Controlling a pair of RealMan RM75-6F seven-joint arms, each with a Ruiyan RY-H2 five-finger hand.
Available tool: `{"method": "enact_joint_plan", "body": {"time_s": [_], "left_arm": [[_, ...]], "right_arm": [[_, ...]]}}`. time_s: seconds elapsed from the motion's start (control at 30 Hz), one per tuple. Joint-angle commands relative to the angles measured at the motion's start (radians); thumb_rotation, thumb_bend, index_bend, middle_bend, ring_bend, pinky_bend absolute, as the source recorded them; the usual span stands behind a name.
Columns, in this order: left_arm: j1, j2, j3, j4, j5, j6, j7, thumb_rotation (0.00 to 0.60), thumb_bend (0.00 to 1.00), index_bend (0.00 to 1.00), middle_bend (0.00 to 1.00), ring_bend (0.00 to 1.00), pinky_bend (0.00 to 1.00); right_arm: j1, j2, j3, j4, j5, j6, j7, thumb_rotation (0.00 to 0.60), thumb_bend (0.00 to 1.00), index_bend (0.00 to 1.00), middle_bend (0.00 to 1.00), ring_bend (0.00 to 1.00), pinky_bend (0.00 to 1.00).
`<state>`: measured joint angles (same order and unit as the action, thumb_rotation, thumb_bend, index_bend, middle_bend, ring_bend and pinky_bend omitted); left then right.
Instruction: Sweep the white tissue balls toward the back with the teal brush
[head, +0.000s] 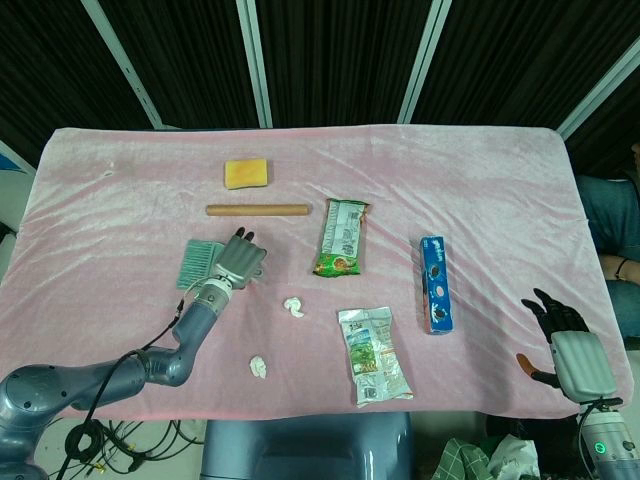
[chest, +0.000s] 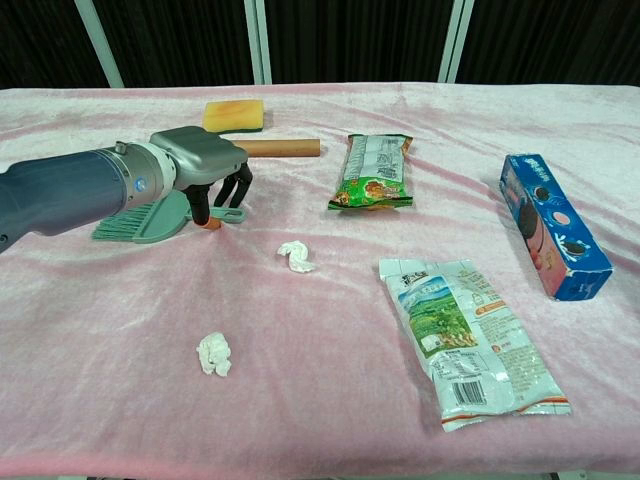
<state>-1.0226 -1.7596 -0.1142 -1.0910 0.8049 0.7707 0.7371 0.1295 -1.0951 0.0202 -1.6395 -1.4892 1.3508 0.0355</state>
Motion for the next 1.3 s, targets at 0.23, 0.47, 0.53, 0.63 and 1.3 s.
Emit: {"method": "enact_joint_plan", "body": {"time_s": [0.23,0.47,0.53,0.63,1.3], "left_arm": [[0.001,-0.002,0.002,0.003,0.001,0.000,-0.004,0.600,0.32,0.50,0.53,0.17,0.17],[0.000,-0.001,0.001,0.003,0.006,0.005,-0.003,0.600,0.32,0.51,0.54,0.18,0.17],[0.000,0.000,0.000,0.002,0.008,0.005,-0.006,0.600,0.32,0.51,0.54,0.18,0.17],[0.002,0.002,0.004,0.001,0.011,0.005,-0.006,0.600,0.32,0.51,0.54,0.18,0.17],[0.007,0.016,-0.010,0.000,0.026,0.012,-0.040,0.600,0.32,0.51,0.54,0.18,0.17]], "right_arm": [[0.000,0.000,0.000,0.000,-0.002,0.002,0.001,0.600,0.20,0.17,0.05,0.11,0.15],[0.000,-0.001,0.000,0.001,0.000,-0.001,0.000,0.600,0.20,0.17,0.05,0.11,0.15],[0.000,-0.001,0.000,0.001,0.001,-0.001,0.000,0.600,0.20,0.17,0.05,0.11,0.15],[0.001,-0.001,0.000,0.000,0.001,-0.002,0.001,0.600,0.20,0.17,0.05,0.11,0.15],[0.001,0.001,0.001,-0.002,0.005,-0.004,0.002,0.600,0.20,0.17,0.05,0.11,0.15]]}}
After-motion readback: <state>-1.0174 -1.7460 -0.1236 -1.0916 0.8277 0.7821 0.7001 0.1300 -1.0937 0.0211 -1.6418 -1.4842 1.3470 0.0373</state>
